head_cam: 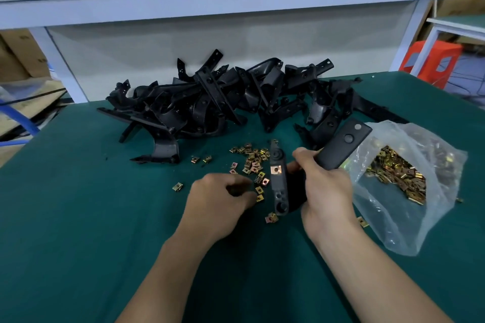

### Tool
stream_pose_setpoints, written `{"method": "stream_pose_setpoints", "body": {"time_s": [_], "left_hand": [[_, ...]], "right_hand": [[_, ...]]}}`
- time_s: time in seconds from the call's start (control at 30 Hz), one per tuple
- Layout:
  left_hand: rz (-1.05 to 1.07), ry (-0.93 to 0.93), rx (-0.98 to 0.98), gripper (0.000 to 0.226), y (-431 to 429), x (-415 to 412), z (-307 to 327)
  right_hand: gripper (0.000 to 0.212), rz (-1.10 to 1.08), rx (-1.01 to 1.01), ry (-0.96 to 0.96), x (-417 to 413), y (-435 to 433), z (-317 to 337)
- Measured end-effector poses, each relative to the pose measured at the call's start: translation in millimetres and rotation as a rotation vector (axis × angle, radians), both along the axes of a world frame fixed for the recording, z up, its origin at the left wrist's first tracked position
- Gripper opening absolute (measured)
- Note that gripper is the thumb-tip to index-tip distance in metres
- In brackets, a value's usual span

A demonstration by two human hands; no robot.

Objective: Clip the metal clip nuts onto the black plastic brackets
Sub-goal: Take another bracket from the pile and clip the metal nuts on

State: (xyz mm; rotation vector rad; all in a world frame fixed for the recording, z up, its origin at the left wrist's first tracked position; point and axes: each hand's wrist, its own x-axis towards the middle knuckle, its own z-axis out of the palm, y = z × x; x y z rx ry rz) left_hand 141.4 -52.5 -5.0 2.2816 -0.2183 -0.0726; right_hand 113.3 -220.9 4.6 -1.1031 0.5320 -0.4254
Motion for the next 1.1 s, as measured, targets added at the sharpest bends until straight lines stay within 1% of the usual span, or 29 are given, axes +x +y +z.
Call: {"method": "stream_pose_setpoints", "body": {"time_s": [0.07,0.2,0.33,0.5,0.57,0.63,0.77,0.9,1.03,1.1], "left_hand": [[-0.068,-0.019,0.102,0.02,-6,-1,0],[-0.052,-0.066,0.133,0.011,-11,-3,-2],[0.036,-0.1,0.04,0.021,-8,-2,-8],[0.111,-0.177,-0.124,0.026,-13,-4,-7],[0.123,-0.184,-0.153,0.026,-13,-5,-6],[0.132,-0.174,-0.17,0.031,-12,-5,-8],[0.147,-0.129,-0.2,0.027,-12,-6,-7],[0.101,-0.106,-0.187,0.023,-14,-8,-5],[0.159,-0.125,-0.29,0.021,-20,-9,-4],[0.149,-0.085,-0.374,0.019,-19,-7,-3]], "right_hand": [[0.017,0.007,0.009,0.022,2,0,-3],[0.021,0.041,0.022,0.025,3,1,-8],[0.019,0.068,0.027,0.016,3,-1,-12],[0.017,0.073,0.024,0.016,5,-1,-14],[0.013,0.078,0.035,0.012,5,-1,-14],[0.013,0.092,0.045,0.009,5,-1,-14],[0.016,0.111,0.061,0.001,5,-1,-13],[0.013,0.107,0.079,-0.008,6,-1,-12],[0.012,0.097,0.095,-0.029,5,1,-12],[0.016,0.098,0.115,-0.04,5,2,-12]]}}
